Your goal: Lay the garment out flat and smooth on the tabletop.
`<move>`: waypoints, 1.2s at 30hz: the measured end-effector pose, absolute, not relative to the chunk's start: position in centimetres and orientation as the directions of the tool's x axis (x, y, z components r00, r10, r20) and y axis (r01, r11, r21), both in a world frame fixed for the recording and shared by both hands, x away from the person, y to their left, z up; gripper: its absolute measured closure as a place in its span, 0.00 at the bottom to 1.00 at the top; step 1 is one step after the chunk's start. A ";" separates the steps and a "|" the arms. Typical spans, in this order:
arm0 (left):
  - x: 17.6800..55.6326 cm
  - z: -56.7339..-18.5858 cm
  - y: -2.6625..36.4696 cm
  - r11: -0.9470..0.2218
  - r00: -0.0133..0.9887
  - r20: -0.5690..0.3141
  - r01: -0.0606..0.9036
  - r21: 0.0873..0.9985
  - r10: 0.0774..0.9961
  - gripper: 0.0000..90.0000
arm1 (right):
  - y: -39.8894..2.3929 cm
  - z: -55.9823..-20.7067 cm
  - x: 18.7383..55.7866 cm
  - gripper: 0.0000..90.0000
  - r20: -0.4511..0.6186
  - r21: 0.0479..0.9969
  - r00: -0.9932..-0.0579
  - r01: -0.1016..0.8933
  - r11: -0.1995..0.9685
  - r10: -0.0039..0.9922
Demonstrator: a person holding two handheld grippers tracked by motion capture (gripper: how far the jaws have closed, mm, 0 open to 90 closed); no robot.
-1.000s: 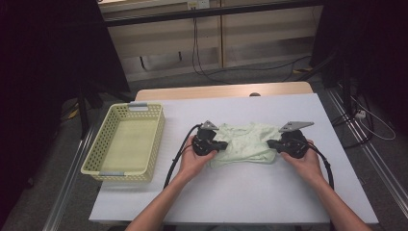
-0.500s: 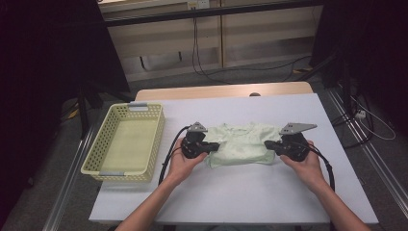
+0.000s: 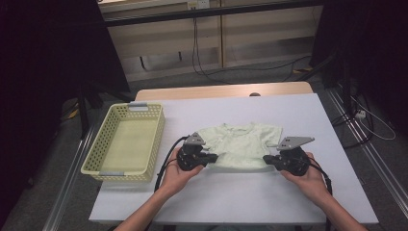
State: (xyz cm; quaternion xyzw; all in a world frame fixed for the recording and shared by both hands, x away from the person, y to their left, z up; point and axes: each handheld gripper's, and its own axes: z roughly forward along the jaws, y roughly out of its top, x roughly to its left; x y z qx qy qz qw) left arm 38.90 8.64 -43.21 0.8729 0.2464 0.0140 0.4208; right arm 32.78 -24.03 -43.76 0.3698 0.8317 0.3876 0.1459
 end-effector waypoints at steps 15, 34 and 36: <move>36.5 -44.9 9.4 -0.595 0.903 -0.158 0.387 0.704 0.400 0.89 | -23.7 -45.5 30.9 0.94 0.034 0.698 -0.718 0.515 0.498 0.695; 37.4 -44.7 7.4 -0.594 0.896 -0.092 0.362 0.718 0.435 0.80 | -23.4 -45.5 30.5 0.88 0.037 0.697 -0.739 0.502 0.512 0.673; 37.2 -44.6 7.6 -0.592 0.901 -0.096 0.355 0.724 0.423 0.96 | -23.3 -45.5 30.5 0.88 0.039 0.697 -0.737 0.504 0.511 0.675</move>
